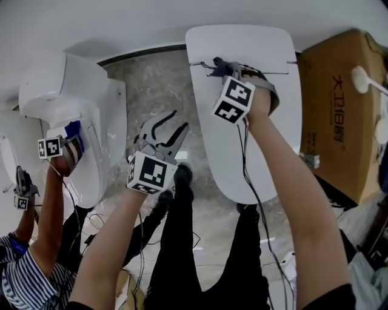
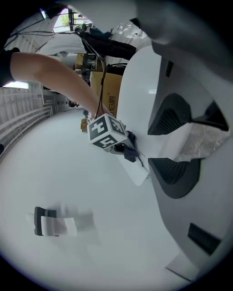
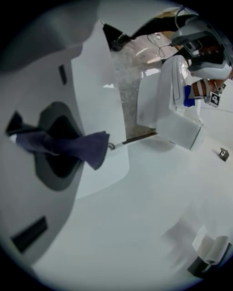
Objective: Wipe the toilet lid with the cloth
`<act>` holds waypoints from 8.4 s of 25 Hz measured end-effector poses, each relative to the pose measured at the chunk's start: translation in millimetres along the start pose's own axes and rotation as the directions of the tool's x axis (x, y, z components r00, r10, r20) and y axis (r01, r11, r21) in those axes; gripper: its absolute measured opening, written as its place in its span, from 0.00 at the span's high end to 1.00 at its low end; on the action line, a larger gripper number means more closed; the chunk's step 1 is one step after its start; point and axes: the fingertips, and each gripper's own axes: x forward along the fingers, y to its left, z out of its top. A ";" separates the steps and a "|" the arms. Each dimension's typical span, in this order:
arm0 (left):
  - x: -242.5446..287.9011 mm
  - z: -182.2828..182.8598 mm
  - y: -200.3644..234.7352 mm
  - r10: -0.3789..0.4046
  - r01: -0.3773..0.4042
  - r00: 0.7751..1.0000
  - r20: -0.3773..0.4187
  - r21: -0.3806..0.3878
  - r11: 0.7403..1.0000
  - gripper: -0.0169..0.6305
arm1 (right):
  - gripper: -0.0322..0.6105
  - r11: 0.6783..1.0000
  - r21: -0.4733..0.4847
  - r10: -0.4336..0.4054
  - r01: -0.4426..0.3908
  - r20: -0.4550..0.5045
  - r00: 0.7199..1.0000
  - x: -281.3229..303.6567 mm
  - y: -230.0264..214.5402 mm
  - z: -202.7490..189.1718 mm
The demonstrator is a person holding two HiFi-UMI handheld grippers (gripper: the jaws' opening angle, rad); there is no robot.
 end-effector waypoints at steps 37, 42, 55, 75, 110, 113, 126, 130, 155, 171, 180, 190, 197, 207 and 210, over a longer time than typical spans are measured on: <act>14.7 17.7 -5.5 -0.016 0.016 1.000 0.012 0.003 1.000 0.72 | 0.84 0.981 0.038 0.184 -0.190 0.135 0.974 -56.7 162.2 29.8; 19.4 20.9 -9.1 -0.022 0.022 1.000 0.015 0.002 1.000 0.72 | 0.84 0.986 0.120 0.093 -0.113 0.154 0.984 -79.2 115.8 -0.7; 55.9 47.7 -54.6 -0.097 0.096 0.995 0.032 0.041 0.995 0.72 | 0.84 0.965 0.235 -0.074 0.119 -0.193 0.978 -52.3 -42.1 -246.5; 96.4 88.1 -95.5 -0.195 0.192 0.979 0.065 0.053 0.980 0.71 | 0.84 0.972 0.223 -0.012 0.068 -0.240 0.971 -37.7 -4.9 -282.6; 81.6 97.0 -121.5 -0.200 0.192 0.977 0.072 0.100 0.976 0.94 | 0.84 0.969 0.241 0.074 -0.046 -0.111 0.991 -90.5 131.2 -216.8; 82.0 92.3 -123.3 -0.200 0.193 0.978 0.062 0.094 0.977 0.94 | 0.84 0.968 0.244 0.083 -0.057 -0.099 0.992 -95.3 145.5 -210.2; 89.9 98.6 -141.1 -0.222 0.214 0.973 0.063 0.112 0.970 0.94 | 0.84 0.962 0.246 0.132 -0.116 -0.048 0.990 -114.2 198.6 -185.0; 89.9 99.1 -144.0 -0.224 0.216 0.973 0.062 0.115 0.970 0.94 | 0.84 0.962 0.235 0.150 -0.138 -0.032 0.988 -121.9 214.9 -176.1; 83.0 101.2 -152.9 -0.221 0.210 0.973 0.070 0.134 0.968 0.94 | 0.84 0.967 0.245 0.076 -0.073 -0.003 0.997 -137.1 181.6 -186.3; 82.8 93.6 -158.6 -0.243 0.234 0.969 0.048 0.145 0.961 0.94 | 0.84 0.968 0.242 -0.001 0.061 -0.237 0.971 -92.0 44.8 -316.7; 83.7 95.5 -167.0 -0.255 0.246 0.966 0.045 0.150 0.958 0.94 | 0.84 0.962 0.272 0.046 0.019 -0.229 0.972 -93.3 90.2 -320.8; 88.5 104.8 -170.0 -0.266 0.255 0.963 0.049 0.164 0.953 0.94 | 0.84 0.959 0.284 0.052 0.007 -0.201 0.978 -106.4 126.4 -306.3; 91.4 103.0 -171.8 -0.270 0.260 0.962 0.048 0.152 0.954 0.94 | 0.84 0.961 0.276 0.057 -0.004 -0.183 0.981 -114.1 146.9 -294.5; 95.1 104.2 -168.2 -0.272 0.264 0.961 0.045 0.144 0.954 0.94 | 0.84 0.955 0.296 0.079 -0.033 -0.144 0.986 -124.4 176.4 -271.7; 94.8 105.5 -166.0 -0.271 0.262 0.962 0.043 0.142 0.954 0.94 | 0.84 0.950 0.307 0.094 -0.050 -0.130 0.987 -128.6 188.4 -263.7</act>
